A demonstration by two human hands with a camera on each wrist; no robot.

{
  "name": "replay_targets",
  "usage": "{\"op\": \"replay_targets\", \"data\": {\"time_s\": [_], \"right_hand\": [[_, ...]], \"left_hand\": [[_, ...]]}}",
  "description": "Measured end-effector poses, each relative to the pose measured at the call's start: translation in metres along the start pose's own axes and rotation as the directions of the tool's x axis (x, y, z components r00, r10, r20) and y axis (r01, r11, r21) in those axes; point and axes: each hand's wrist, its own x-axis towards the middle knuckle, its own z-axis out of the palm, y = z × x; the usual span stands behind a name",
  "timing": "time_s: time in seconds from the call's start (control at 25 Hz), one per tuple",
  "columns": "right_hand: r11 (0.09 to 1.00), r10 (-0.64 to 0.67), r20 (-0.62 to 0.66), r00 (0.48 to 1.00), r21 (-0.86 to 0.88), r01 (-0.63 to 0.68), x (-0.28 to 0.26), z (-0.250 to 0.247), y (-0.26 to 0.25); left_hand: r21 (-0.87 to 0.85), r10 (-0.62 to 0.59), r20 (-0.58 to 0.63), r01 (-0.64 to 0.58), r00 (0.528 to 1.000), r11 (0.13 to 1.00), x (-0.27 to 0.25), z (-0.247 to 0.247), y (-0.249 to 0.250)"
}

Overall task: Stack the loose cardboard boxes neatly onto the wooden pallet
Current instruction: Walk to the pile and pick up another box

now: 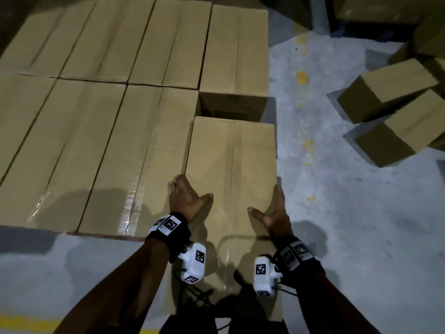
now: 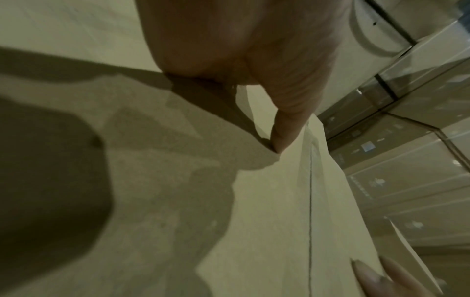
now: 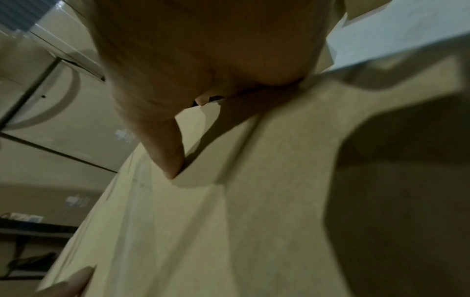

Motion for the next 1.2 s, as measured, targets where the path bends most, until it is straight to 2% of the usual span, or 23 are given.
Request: {"op": "replay_targets", "data": {"time_s": [0.12, 0.28, 0.48, 0.56, 0.68, 0.8, 1.0, 1.2], "right_hand": [[0.999, 0.024, -0.004, 1.000, -0.030, -0.024, 0.006, 0.013, 0.004], [0.997, 0.073, -0.029, 0.997, -0.016, -0.073, 0.010, 0.026, 0.012], [0.997, 0.066, -0.059, 0.996, -0.045, -0.069, 0.017, 0.039, 0.017], [0.997, 0.075, -0.081, 0.994, -0.015, -0.076, 0.017, 0.041, 0.018], [0.996, 0.060, -0.051, 0.997, -0.065, -0.063, 0.017, 0.039, 0.016], [0.987, 0.042, -0.042, 0.998, -0.155, -0.048, 0.018, 0.036, 0.016], [0.946, 0.079, -0.052, 0.996, -0.313, -0.091, 0.009, 0.042, 0.014], [0.905, 0.049, 0.013, 0.999, -0.423, -0.039, -0.007, 0.043, 0.018]], "left_hand": [[0.053, -0.013, 0.040, 0.011, 0.999, 0.999, 0.008, 0.002, -0.010], [0.193, 0.031, 0.072, -0.045, 0.997, 0.980, 0.006, 0.011, -0.019], [0.426, 0.024, 0.167, -0.094, 0.986, 0.900, 0.011, 0.017, -0.028], [0.455, 0.016, 0.200, -0.107, 0.980, 0.884, 0.012, 0.016, -0.028], [0.487, 0.020, 0.237, -0.137, 0.971, 0.862, 0.013, 0.011, -0.027], [0.496, 0.061, 0.310, -0.216, 0.949, 0.841, 0.017, 0.000, -0.034], [0.500, 0.122, 0.463, -0.372, 0.878, 0.782, 0.001, -0.016, -0.068], [0.630, 0.179, 0.493, -0.492, 0.851, 0.601, -0.026, -0.019, -0.107]]}}
